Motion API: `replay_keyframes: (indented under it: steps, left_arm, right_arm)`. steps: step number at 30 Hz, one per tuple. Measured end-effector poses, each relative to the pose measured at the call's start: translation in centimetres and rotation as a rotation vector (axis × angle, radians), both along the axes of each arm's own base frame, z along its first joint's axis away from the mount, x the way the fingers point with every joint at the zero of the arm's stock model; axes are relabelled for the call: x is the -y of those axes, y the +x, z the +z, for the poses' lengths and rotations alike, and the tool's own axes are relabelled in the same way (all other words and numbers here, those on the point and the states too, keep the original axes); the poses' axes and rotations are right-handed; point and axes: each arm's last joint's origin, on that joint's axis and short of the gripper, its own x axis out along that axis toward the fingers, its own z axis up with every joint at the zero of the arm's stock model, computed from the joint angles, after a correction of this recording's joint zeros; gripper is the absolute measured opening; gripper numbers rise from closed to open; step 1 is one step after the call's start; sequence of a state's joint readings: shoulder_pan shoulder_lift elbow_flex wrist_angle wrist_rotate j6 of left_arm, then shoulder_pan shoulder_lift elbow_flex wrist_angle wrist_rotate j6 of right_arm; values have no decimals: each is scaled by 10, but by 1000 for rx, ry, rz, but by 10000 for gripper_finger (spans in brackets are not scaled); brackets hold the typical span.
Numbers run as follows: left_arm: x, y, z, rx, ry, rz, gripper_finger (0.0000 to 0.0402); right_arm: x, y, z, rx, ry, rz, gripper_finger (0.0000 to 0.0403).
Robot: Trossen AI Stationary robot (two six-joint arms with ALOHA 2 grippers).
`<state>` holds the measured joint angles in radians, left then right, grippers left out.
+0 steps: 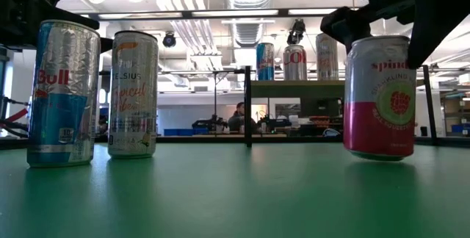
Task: Place canned beverage on shelf
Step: Put the top pink-white soda can on the shelf
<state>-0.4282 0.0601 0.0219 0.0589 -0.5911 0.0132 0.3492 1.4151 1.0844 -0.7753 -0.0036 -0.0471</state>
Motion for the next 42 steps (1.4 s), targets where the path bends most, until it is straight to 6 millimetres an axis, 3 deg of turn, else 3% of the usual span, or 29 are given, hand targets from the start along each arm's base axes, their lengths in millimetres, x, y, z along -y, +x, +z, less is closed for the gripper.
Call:
replay_keyframes:
  steps: [8,18,23,32,42]
  left_arm:
    - [0,0,0,0,0,0,361]
    - [0,0,0,0,0,0,361]
    - [0,0,0,0,0,0,361]
    - [0,0,0,0,0,0,361]
    - [0,0,0,0,0,0,361]
  right_arm:
    - [3,1,0,-4,19,-71,319]
    - [3,1,2,4,16,-87,368]
    - [4,2,2,10,15,-171,371]
    - [9,3,3,51,11,-498,371]
    - [1,1,3,35,61,-503,370]
